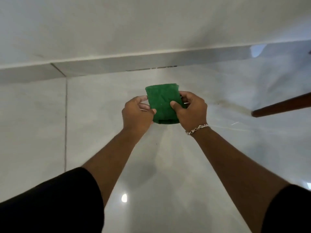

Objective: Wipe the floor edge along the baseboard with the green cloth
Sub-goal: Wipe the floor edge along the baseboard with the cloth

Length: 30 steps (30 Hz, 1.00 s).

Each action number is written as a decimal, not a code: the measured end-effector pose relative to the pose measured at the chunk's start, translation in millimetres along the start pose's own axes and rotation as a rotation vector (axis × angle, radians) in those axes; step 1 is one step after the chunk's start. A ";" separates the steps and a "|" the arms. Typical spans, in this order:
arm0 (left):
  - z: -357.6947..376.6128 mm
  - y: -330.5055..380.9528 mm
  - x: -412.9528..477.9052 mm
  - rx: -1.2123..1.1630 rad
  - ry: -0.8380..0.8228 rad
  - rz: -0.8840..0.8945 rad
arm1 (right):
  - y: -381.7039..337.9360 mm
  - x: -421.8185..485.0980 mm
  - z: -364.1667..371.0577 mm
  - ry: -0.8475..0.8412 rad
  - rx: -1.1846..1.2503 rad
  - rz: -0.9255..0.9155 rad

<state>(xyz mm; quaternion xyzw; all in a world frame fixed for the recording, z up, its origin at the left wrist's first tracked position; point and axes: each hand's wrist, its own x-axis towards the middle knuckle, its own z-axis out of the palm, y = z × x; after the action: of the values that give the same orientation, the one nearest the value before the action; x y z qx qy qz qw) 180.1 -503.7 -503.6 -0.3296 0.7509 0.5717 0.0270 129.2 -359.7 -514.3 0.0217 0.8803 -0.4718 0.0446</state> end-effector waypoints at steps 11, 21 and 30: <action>-30.4 -98.1 105.8 1.093 0.060 0.484 | 48.2 86.7 34.6 0.191 -0.123 -0.029; -32.5 -95.6 132.6 1.113 0.097 0.478 | 57.0 96.6 78.3 -0.012 -0.679 -0.388; -30.8 -91.9 131.5 1.094 0.090 0.472 | 66.1 143.6 56.1 0.206 -0.682 -0.042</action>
<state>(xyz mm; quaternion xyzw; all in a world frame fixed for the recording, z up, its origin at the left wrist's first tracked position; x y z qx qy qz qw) 136.0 -603.6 -625.2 -0.1158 0.9896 0.0780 0.0332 -5.1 -370.3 -614.1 0.0351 0.9873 -0.1472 -0.0494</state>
